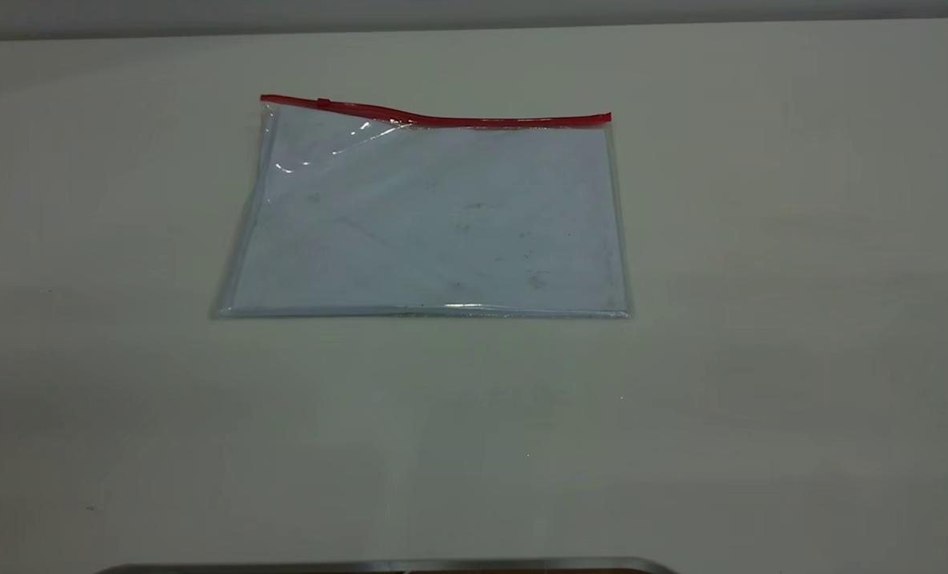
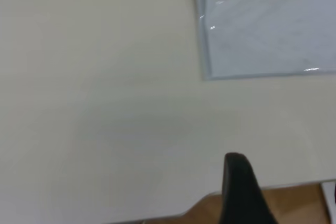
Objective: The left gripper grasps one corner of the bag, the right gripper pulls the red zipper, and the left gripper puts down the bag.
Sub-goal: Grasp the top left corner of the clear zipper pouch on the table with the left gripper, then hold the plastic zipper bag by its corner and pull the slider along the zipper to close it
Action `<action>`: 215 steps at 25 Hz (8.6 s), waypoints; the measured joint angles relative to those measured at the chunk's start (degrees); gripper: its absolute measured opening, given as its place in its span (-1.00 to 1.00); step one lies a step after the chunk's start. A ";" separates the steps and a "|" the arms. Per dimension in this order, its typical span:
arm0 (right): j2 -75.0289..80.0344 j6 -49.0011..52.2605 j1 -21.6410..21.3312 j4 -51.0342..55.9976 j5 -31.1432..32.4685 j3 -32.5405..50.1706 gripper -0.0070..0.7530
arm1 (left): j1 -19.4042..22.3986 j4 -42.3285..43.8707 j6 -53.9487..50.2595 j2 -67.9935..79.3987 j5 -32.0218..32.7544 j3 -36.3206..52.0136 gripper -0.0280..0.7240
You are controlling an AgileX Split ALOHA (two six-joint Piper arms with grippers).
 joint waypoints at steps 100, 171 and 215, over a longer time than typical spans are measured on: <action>150.87 -72.95 20.95 71.23 -10.08 -81.45 0.25 | -5.89 -36.59 81.88 151.54 2.98 -86.48 -0.76; 158.66 -74.58 16.89 69.72 -10.93 -90.30 -0.89 | -4.49 -44.14 80.13 151.73 3.84 -86.43 -0.79; 158.63 -53.95 7.99 22.64 -4.94 -91.63 -0.73 | -0.10 -58.17 84.45 151.77 3.73 -86.43 -0.78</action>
